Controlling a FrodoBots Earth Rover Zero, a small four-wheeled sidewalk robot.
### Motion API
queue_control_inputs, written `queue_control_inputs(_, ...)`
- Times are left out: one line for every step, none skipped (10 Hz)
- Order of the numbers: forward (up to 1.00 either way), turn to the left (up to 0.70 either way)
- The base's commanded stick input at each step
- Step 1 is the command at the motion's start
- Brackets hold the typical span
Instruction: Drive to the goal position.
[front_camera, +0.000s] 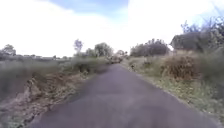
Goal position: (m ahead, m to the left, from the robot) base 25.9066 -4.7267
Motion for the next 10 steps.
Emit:
queue_control_inputs(0.85,-0.34)
queue_control_inputs(0.85,-0.34)
queue_control_inputs(0.85,-0.34)
queue_control_inputs(0.85,-0.34)
queue_control_inputs(0.85,-0.34)
queue_control_inputs(0.85,-0.26)
queue_control_inputs(0.85,-0.14)
queue_control_inputs(0.85,0.00)
queue_control_inputs(0.85,0.00)
queue_control_inputs(0.85,0.00)
